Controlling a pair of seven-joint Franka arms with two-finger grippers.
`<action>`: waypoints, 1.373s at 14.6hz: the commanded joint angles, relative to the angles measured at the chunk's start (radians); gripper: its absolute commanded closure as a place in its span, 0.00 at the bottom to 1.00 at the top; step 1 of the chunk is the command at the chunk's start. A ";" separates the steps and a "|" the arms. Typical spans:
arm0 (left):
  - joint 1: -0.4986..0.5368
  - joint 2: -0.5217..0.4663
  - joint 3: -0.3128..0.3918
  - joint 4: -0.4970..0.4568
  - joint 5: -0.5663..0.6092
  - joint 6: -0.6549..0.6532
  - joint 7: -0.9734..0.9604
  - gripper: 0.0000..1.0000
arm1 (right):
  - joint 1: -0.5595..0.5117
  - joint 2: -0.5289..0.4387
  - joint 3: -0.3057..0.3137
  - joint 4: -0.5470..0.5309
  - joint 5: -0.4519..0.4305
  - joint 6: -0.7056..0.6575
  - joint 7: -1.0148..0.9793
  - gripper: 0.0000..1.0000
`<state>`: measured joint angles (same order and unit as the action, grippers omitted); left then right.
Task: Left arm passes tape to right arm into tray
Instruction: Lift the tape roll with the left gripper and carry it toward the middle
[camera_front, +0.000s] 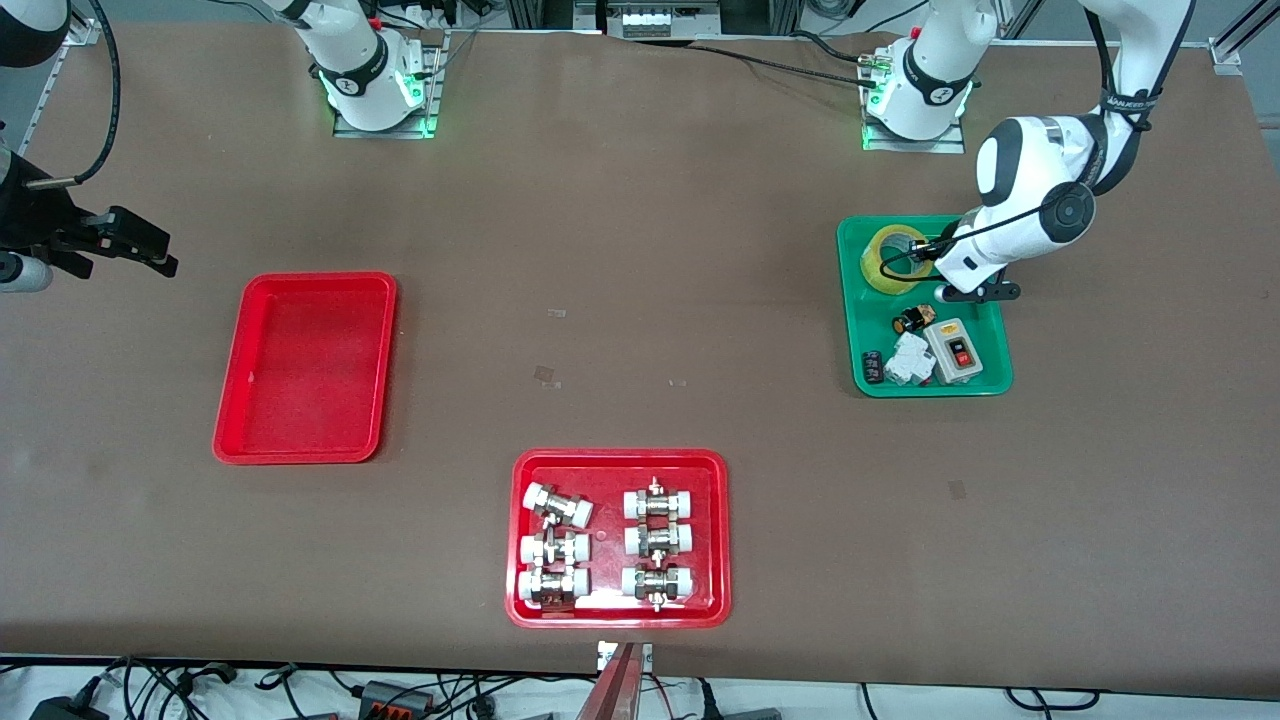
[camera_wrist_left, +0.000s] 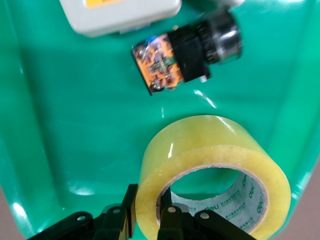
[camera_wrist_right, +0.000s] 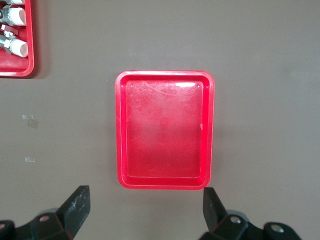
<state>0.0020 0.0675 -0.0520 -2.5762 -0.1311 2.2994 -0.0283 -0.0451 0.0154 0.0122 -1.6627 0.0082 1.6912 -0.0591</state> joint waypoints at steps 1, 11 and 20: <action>-0.008 -0.064 -0.020 0.149 -0.021 -0.229 0.022 0.99 | -0.012 -0.012 0.009 -0.002 -0.010 -0.005 -0.002 0.00; -0.069 0.099 -0.432 0.778 -0.320 -0.649 -0.358 1.00 | -0.015 -0.020 0.002 0.012 -0.002 -0.025 -0.013 0.00; -0.229 0.371 -0.459 1.140 -0.662 -0.400 -0.539 1.00 | 0.077 0.087 0.011 0.024 0.012 -0.102 -0.013 0.00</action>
<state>-0.2487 0.3447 -0.5138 -1.5515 -0.7221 1.9214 -0.5710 -0.0270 0.0582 0.0216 -1.6600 0.0120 1.6292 -0.0626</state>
